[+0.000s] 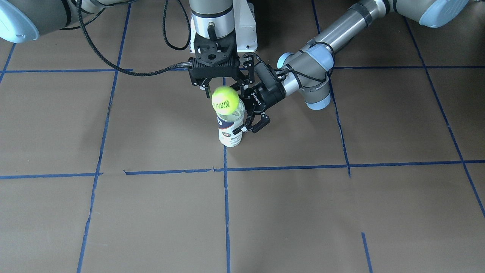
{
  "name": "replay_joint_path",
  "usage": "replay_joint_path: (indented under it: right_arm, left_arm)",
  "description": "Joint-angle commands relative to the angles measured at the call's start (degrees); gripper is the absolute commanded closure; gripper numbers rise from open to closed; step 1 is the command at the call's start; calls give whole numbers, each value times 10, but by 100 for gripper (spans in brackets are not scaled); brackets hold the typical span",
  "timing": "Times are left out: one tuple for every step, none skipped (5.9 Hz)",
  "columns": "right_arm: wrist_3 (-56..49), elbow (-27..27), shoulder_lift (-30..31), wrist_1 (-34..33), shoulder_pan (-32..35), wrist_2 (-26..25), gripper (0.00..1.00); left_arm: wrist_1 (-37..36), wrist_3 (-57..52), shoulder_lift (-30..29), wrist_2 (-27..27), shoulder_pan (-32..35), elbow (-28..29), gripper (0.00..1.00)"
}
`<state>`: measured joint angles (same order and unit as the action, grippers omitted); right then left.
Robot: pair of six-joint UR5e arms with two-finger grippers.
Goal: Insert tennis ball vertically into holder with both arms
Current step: 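Carry the second ball over the can and drop it inside, then set the can down and open the left gripper while the right arm withdraws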
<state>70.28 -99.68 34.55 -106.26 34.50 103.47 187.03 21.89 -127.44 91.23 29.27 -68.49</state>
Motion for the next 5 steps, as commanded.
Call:
replay_joint_path:
  right_arm:
    - [-11,-3,3,0,0,6,1]
    - [-57,-4,10,-2,18,16,1]
    - [-110,-5,43,-1,65,72,1]
    - [-191,-6,80,1,113,108,1]
    - [-256,-6,113,4,143,115,1]
  left_arm:
    - [0,0,0,0,0,0,5]
    - [1,1,0,0,3,-1,5]
    - [3,3,0,1,11,-7,4]
    - [2,4,1,0,15,-36,4]
    - [1,5,9,1,14,-63,1]
